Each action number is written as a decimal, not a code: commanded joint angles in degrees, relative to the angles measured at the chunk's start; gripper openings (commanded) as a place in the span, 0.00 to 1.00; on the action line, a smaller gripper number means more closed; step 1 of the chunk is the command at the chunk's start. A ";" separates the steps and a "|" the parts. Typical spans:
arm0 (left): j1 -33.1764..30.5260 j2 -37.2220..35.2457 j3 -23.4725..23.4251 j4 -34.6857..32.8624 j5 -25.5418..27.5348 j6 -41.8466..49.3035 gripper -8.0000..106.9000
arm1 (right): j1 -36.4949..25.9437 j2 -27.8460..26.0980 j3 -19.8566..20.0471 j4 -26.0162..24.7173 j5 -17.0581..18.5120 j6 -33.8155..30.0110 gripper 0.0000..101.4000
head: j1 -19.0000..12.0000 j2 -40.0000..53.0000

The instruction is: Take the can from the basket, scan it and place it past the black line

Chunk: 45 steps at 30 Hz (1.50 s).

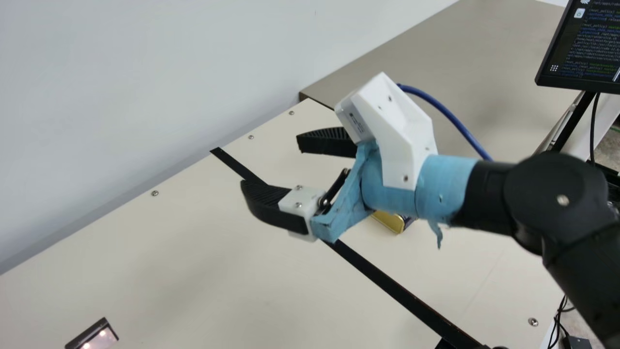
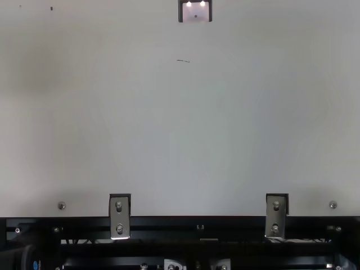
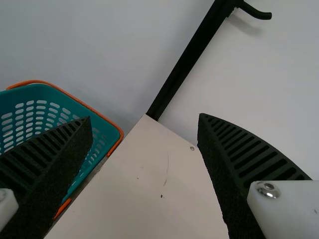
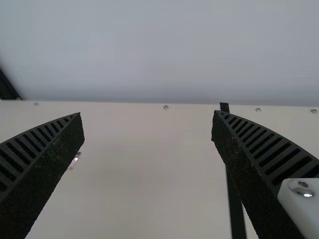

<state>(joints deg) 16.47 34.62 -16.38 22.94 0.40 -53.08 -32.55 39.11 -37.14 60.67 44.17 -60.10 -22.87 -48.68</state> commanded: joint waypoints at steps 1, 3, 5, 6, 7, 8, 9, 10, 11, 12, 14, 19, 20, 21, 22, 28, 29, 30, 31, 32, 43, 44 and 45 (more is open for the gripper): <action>0.00 0.00 0.00 0.00 0.00 0.00 0.85 | 0.15 -3.62 2.40 4.20 0.14 0.65 1.00 | -2.13 -1.60; 0.00 0.00 0.00 0.00 0.00 -0.05 0.85 | -0.03 -6.09 4.15 5.88 0.46 1.26 1.00 | -2.13 -1.60; 0.00 0.00 0.00 0.00 0.00 0.00 0.85 | -0.48 -8.52 5.69 7.21 1.03 1.99 1.00 | -2.13 -1.60; 0.00 0.00 0.00 0.00 0.00 0.00 0.85 | -0.92 -9.75 6.41 7.77 1.47 2.44 1.00 | -2.13 -1.60; 0.00 0.00 0.00 0.00 0.00 0.00 0.85 | -1.55 -11.05 7.05 8.05 1.89 2.78 1.00 | -2.13 -1.60; 0.00 0.00 0.00 0.00 0.00 0.00 0.85 | -2.24 -12.41 7.62 8.09 2.19 2.99 1.00 | -2.13 -1.60; 0.00 0.00 0.00 0.00 0.00 0.00 0.85 | -3.07 -13.73 8.14 8.05 2.41 3.00 1.00 | -2.13 -1.60; 0.00 0.00 0.00 0.00 0.00 0.00 0.85 | -4.04 -15.22 8.60 7.69 2.38 2.97 1.00 | -2.13 -1.60; 0.00 0.00 0.00 0.00 0.00 0.00 0.85 | -4.95 -16.68 9.04 7.45 2.37 2.89 1.00 | -2.13 -1.60; 0.00 0.00 0.00 0.00 0.00 0.00 0.85 | -5.87 -18.12 9.41 7.13 2.33 2.87 1.00 | -2.13 -1.60; 0.00 0.00 0.00 0.00 0.00 0.00 0.85 | -8.02 -21.08 10.14 6.49 2.21 2.84 1.00 | -2.13 -1.60; 0.00 0.00 0.00 0.00 0.00 0.00 0.85 | -13.51 -27.09 11.83 4.46 1.22 1.68 1.00 | -2.13 -1.60; 0.00 0.00 0.00 0.00 0.00 0.00 0.85 | -14.26 -28.02 12.14 4.08 1.04 1.25 1.00 | -2.13 -1.60; 0.00 0.00 0.00 0.00 0.00 0.00 0.85 | -14.96 -28.85 12.45 3.83 0.92 0.67 1.00 | -2.13 -1.60; 0.00 0.00 0.00 0.00 0.00 0.00 0.85 | -15.45 -29.53 12.76 3.60 0.76 -0.06 1.00 | -2.13 -1.60; 0.00 0.00 0.00 0.00 0.00 0.00 0.85 | -15.97 -30.59 13.50 2.39 1.35 -2.69 1.00 | -2.13 -1.60; 0.00 0.00 0.00 0.00 0.00 0.00 0.85 | -15.97 -30.59 13.56 2.52 1.34 -2.91 1.00 | -2.13 -1.60; 0.00 0.00 0.00 0.00 0.00 0.00 0.85 | -16.01 -30.63 13.55 2.59 1.26 -2.91 1.00 | -2.13 -1.60; 0.00 0.00 0.00 0.00 0.00 0.00 0.85 | -16.01 -30.63 13.55 2.59 1.26 -2.91 1.00 | -2.13 -1.60; 0.00 0.00 0.00 0.00 0.00 0.00 0.85 | -16.01 -30.66 13.55 2.41 1.31 -2.91 1.00 | -2.13 -1.60; 0.00 0.00 0.00 0.00 0.00 0.00 0.85 | -5.11 -31.09 13.69 -2.89 0.41 -7.07 1.00 | -2.13 -1.60; 0.00 0.00 0.00 0.00 0.00 0.00 0.85 | -3.26 -30.52 13.84 -3.34 -0.16 -8.36 1.00 | -2.13 -1.60; 0.00 0.00 0.00 0.00 0.00 0.00 0.85 | -1.39 -29.95 13.95 -3.95 -0.79 -9.55 1.00 | -2.13 -1.60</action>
<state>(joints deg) 16.47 34.62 -16.38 22.94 0.40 -53.08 -38.55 8.40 -23.37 57.51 44.67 -67.01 -22.87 -48.68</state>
